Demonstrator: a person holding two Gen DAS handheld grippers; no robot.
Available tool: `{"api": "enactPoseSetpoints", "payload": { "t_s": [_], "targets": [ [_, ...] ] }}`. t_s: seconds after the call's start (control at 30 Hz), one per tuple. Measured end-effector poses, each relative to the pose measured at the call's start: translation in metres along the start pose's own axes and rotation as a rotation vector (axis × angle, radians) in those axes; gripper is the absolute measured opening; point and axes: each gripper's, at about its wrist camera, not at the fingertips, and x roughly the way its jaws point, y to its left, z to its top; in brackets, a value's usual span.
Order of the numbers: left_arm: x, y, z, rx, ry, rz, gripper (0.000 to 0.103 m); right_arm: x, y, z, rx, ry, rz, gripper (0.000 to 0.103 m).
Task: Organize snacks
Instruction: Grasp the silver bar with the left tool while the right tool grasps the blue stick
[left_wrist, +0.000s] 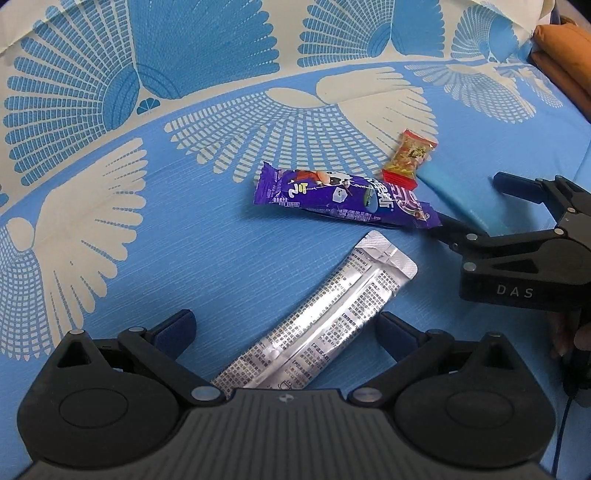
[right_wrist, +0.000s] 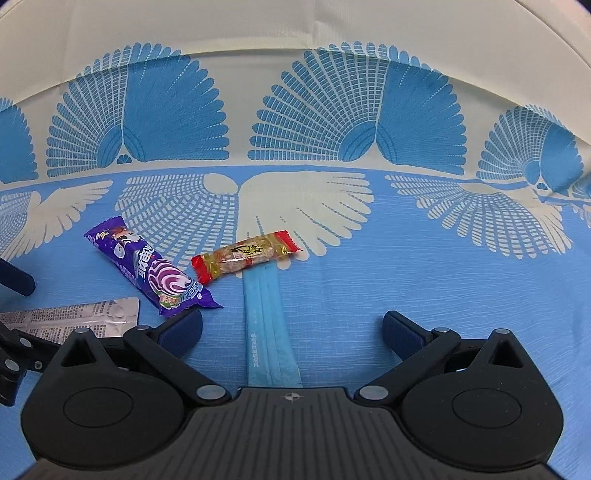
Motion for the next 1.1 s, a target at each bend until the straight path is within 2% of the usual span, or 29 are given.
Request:
{"api": "enactPoseSetpoints", "payload": {
  "t_s": [0.43,0.9,0.93,0.97,1.0,1.03,1.07,1.1],
  "targets": [
    [0.0,0.0,-0.004,0.008,-0.026,-0.003,0.103,0.001,0.0,-0.002,0.0,-0.015,0.002,0.103],
    [-0.001,-0.001,-0.002,-0.002,-0.011,0.01,0.103,0.0,0.001,-0.003,-0.006,-0.019,-0.005,0.103],
    [-0.002,-0.001,-0.002,-0.013,0.002,0.019,0.103,-0.001,0.001,-0.002,-0.006,-0.009,-0.008,0.098],
    [-0.004,-0.002,-0.002,-0.023,0.021,0.023,0.094,-0.003,0.003,-0.001,-0.003,-0.006,-0.003,0.091],
    [-0.009,-0.002,-0.002,-0.028,0.022,0.014,0.085,-0.009,0.006,-0.001,-0.021,-0.01,0.011,0.065],
    [-0.016,-0.004,-0.003,-0.02,0.014,0.0,0.056,-0.013,0.011,0.0,-0.046,-0.008,0.025,0.03],
    [-0.024,-0.007,-0.003,-0.008,0.015,0.0,0.038,-0.018,0.015,0.002,-0.068,0.008,0.031,0.018],
    [-0.03,-0.008,-0.006,-0.017,0.027,-0.009,0.032,-0.022,0.019,0.004,-0.07,0.033,0.024,0.019]
  ]
}}
